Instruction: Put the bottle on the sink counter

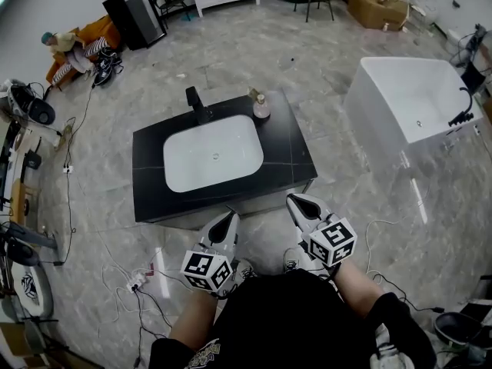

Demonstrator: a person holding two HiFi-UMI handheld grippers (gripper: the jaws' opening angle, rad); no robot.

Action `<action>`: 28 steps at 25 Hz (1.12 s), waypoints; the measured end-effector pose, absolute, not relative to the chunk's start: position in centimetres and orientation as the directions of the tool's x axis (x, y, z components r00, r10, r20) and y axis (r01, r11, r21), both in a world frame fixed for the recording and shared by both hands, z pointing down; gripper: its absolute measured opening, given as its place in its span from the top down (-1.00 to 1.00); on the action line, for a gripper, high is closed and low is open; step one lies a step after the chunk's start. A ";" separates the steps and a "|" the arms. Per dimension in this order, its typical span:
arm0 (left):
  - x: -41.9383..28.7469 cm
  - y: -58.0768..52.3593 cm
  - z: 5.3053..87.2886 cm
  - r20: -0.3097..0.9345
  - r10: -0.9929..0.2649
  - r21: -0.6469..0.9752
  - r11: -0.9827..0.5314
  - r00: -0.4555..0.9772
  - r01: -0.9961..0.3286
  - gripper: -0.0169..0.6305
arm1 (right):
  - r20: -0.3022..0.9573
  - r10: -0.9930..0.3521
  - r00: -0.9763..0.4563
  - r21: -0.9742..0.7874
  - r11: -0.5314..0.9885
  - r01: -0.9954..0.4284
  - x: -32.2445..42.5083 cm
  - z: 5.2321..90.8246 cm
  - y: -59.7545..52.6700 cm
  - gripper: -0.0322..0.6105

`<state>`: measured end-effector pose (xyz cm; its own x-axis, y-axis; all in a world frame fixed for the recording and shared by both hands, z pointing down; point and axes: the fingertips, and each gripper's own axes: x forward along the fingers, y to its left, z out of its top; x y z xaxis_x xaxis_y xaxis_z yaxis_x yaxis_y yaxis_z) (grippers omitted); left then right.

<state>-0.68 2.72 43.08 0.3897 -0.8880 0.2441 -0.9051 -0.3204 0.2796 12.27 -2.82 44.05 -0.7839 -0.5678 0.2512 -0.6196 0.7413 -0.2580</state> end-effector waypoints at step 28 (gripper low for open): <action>0.1 2.9 42.6 0.236 -0.869 0.270 -0.371 0.435 -0.888 0.95 | 0.249 -0.585 -0.772 -0.264 0.726 -0.635 12.2 44.1 -1.5 0.82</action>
